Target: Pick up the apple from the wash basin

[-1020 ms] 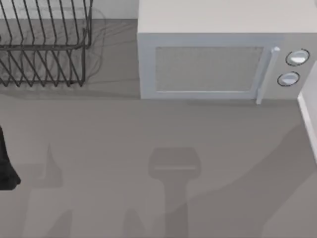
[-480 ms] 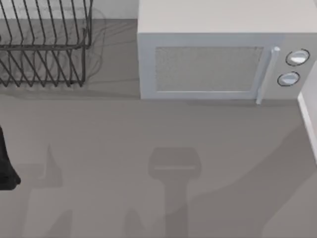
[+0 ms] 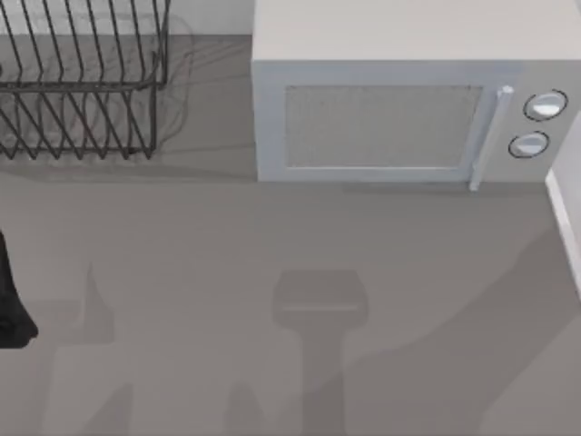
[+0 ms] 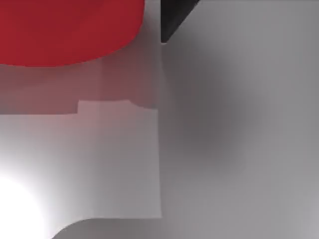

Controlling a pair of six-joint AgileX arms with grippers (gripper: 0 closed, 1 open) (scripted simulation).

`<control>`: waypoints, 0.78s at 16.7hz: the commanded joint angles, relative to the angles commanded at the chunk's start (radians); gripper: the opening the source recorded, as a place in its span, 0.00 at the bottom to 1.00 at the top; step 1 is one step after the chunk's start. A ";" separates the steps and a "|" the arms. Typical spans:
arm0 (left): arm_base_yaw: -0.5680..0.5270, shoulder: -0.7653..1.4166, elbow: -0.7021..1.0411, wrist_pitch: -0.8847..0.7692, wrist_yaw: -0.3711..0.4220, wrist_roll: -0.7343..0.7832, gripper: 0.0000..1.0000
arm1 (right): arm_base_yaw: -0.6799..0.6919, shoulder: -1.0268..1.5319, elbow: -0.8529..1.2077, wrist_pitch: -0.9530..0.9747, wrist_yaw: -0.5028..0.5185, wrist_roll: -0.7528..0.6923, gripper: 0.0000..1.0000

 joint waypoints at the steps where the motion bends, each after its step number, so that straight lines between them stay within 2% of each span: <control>1: 0.000 0.000 0.000 0.000 0.000 0.000 1.00 | 0.000 0.000 0.000 0.000 0.000 0.000 0.02; 9: 0.000 0.000 0.000 0.000 0.000 0.000 1.00 | 0.000 0.000 0.000 0.000 0.000 0.000 0.00; 13: 0.000 0.000 0.000 0.000 0.000 0.000 1.00 | 0.001 -0.074 0.053 -0.072 -0.015 0.007 0.00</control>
